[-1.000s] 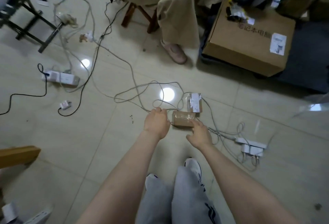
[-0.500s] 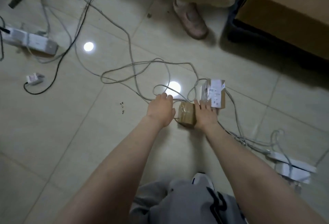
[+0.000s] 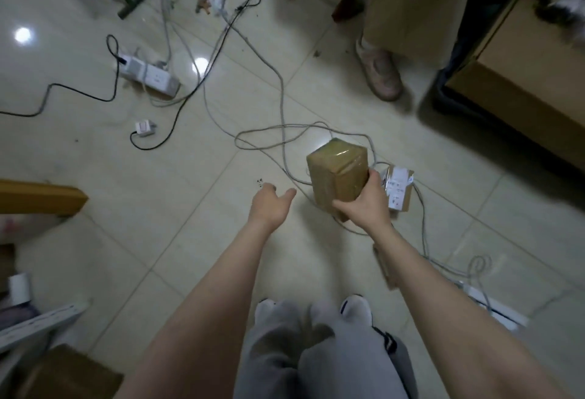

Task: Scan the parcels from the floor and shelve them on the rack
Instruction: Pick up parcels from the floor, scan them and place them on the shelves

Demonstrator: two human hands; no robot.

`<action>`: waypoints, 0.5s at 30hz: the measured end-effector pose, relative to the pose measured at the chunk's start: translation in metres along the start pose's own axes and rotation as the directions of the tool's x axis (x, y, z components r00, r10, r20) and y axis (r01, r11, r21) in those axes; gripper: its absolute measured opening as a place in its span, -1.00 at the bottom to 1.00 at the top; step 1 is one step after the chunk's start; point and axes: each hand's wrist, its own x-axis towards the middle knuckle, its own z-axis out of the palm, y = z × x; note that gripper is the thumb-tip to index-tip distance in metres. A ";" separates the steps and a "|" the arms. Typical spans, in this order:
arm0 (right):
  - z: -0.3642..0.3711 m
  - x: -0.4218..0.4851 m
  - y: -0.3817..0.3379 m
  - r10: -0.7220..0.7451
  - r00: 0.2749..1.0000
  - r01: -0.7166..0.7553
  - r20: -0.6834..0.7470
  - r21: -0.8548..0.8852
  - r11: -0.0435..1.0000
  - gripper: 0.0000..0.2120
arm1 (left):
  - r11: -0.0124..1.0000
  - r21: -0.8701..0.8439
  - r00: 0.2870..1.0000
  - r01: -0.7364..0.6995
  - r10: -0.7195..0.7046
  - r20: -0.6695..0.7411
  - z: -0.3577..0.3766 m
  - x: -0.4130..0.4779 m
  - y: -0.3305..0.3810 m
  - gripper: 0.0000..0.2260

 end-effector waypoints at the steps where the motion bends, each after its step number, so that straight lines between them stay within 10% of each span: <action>1: -0.015 -0.015 -0.028 -0.014 1.000 0.013 0.008 0.066 0.998 -0.09 | 0.985 -0.147 0.996 0.085 -0.084 0.012 -0.018 -0.021 0.009 -0.41; 5: -0.082 -0.092 -0.152 -0.154 0.987 0.142 0.034 0.233 0.962 -0.12 | 0.733 -0.626 0.963 0.265 -0.235 0.134 -0.105 -0.124 0.061 -0.38; 10: -0.148 -0.191 -0.279 -0.444 0.888 0.394 0.119 0.303 0.868 -0.13 | 0.328 -0.911 0.968 0.249 -0.100 0.229 -0.215 -0.253 0.102 -0.11; 15: -0.177 -0.266 -0.376 -0.758 0.615 0.688 0.217 0.323 0.650 0.02 | -0.069 -0.986 0.988 0.150 0.055 0.146 -0.297 -0.354 0.085 -0.27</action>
